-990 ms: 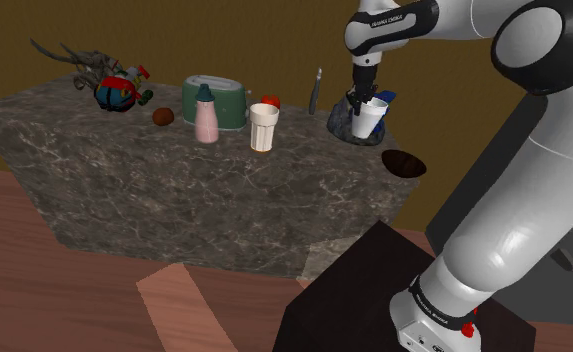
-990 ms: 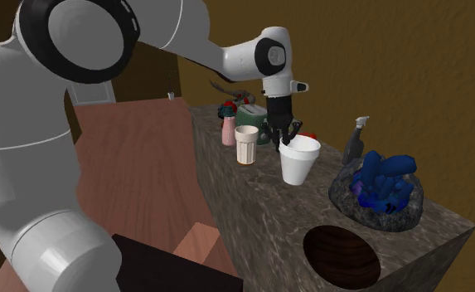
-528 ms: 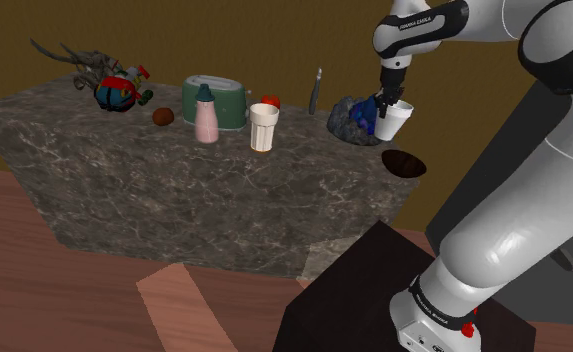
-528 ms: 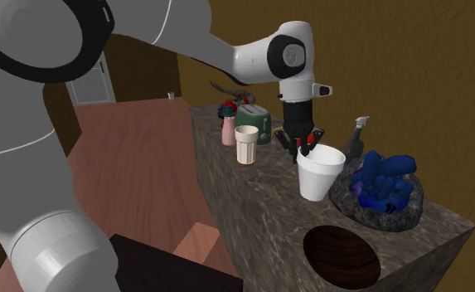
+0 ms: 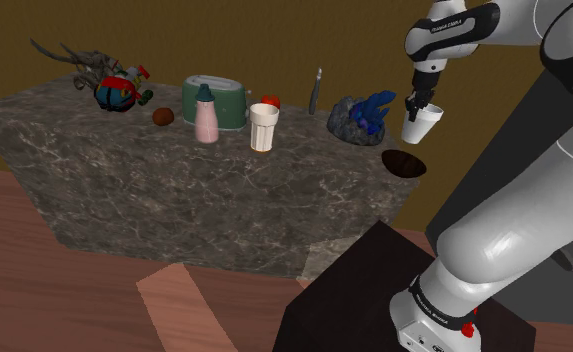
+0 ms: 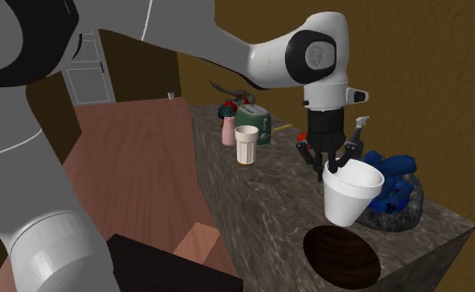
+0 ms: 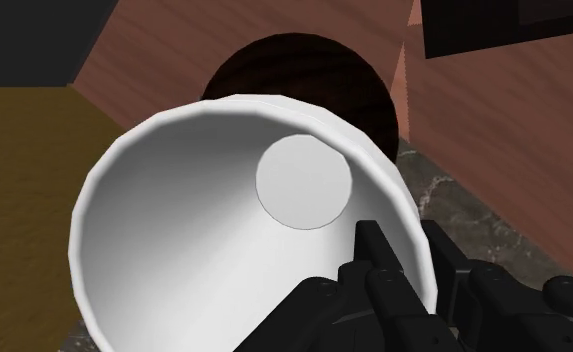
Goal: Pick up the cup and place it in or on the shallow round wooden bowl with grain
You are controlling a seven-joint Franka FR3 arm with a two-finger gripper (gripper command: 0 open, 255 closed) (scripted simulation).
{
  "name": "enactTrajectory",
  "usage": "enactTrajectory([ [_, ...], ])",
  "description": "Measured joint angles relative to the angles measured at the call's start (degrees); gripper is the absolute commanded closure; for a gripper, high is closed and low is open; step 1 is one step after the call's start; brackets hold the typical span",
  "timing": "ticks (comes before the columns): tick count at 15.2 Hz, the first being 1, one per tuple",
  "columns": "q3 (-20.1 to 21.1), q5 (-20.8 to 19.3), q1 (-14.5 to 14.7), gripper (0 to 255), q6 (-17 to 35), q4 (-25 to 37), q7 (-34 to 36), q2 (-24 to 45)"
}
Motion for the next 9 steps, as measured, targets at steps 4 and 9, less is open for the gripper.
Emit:
enactTrajectory([
  [4, -1.3, -0.1, -1.1, 255, 1.2, -0.6, -2.2, 0.1],
  [9, -1.8, -0.1, -1.4, 255, 4.9, -3.4, -2.2, 1.1],
])
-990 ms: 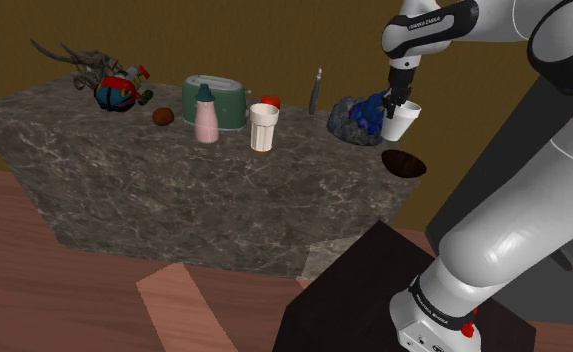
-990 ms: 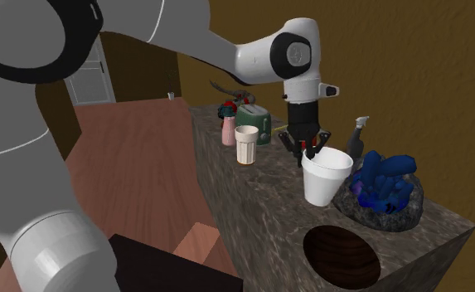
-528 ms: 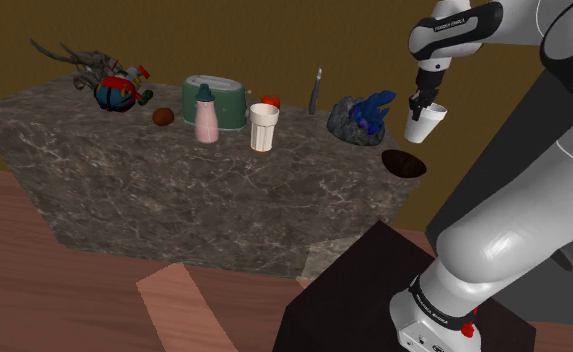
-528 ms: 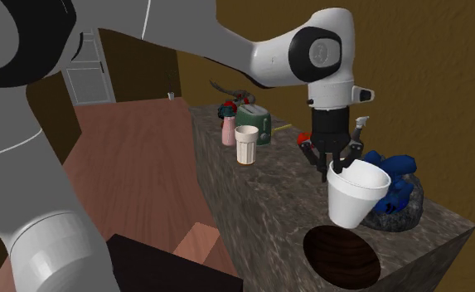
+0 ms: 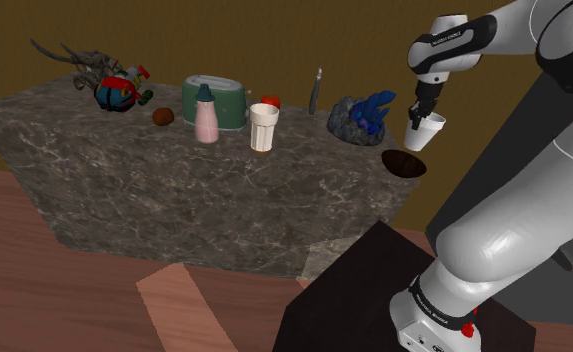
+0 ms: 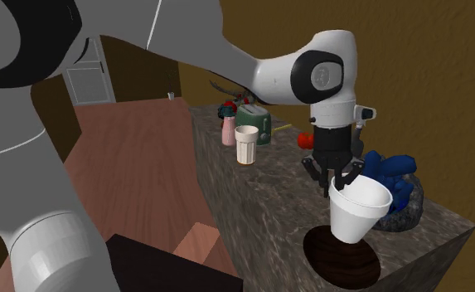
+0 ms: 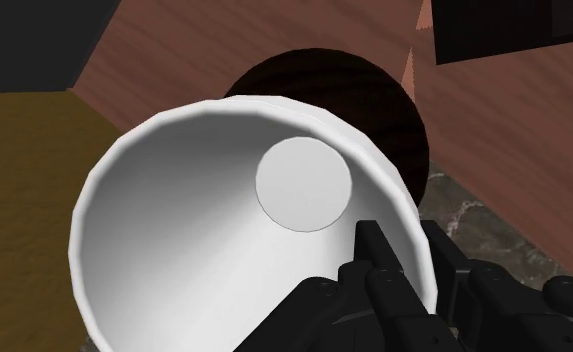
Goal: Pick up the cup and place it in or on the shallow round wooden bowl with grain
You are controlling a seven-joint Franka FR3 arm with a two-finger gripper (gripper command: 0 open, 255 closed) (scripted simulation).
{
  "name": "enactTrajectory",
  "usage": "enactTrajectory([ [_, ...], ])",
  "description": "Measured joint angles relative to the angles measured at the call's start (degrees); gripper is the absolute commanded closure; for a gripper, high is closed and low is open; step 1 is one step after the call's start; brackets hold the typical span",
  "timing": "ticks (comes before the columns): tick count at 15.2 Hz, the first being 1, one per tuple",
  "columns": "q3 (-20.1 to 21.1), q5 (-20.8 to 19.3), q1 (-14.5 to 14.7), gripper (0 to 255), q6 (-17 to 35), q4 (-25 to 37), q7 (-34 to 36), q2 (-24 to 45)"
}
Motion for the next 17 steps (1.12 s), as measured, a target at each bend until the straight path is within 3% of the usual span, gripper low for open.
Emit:
enactTrajectory([
  [13, -0.5, 0.4, -0.3, 255, 9.7, -6.4, 1.0, 3.5],
  [17, -0.5, 0.5, -0.4, 255, 10.4, -6.8, 1.1, 3.9],
])
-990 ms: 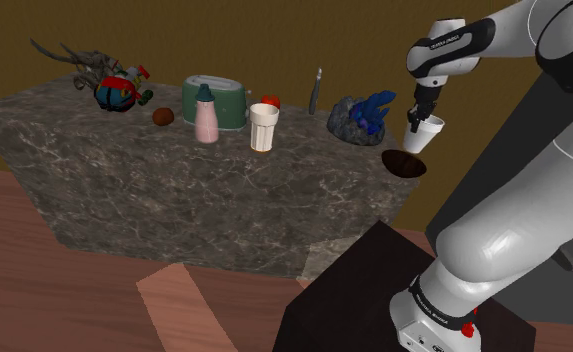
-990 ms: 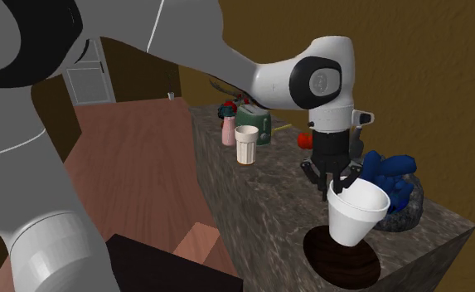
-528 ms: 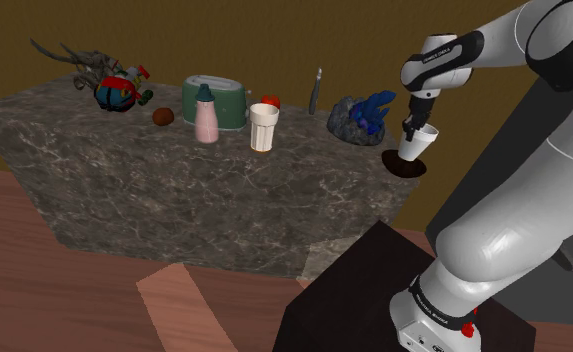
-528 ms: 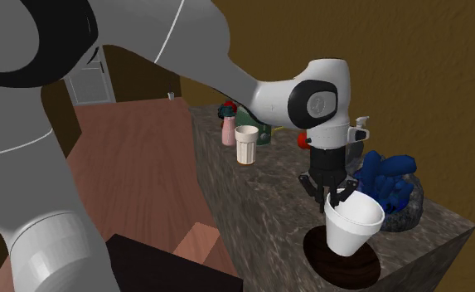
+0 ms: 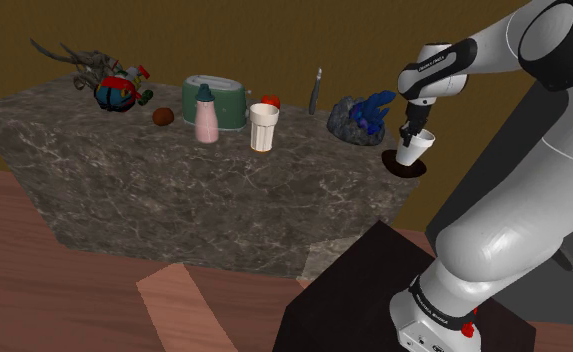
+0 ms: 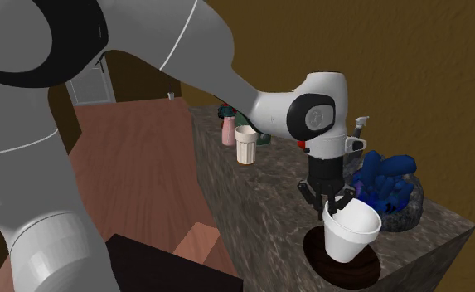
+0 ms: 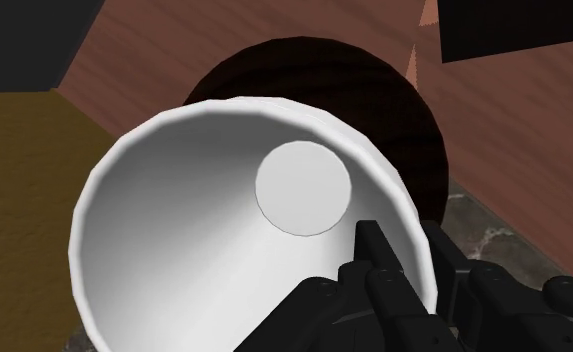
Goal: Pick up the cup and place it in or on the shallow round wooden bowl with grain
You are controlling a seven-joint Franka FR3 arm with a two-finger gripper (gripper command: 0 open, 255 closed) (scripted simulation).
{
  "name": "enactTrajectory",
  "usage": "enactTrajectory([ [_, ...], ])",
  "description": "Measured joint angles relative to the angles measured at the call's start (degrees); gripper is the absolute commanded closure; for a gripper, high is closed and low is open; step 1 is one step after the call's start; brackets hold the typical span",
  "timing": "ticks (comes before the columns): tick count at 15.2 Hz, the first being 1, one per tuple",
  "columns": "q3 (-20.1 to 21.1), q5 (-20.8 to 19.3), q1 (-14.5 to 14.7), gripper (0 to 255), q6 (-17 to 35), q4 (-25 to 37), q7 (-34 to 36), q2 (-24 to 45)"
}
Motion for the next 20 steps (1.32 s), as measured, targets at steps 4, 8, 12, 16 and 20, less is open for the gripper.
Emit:
enactTrajectory([
  [4, 0.0, 0.0, 0.0, 0, 0.1, 0.0, 0.0, 0.0],
  [8, 0.0, 0.0, 0.0, 0, 0.1, 0.0, 0.0, 0.0],
  [12, 0.2, -0.2, 0.2, 0, -2.3, 1.3, 0.0, -1.1],
  [16, 0.9, -0.6, 0.8, 0, -6.9, 3.7, 0.6, -3.3],
  [20, 0.9, -0.6, 0.8, 0, -7.2, 3.9, 0.6, -3.3],
])
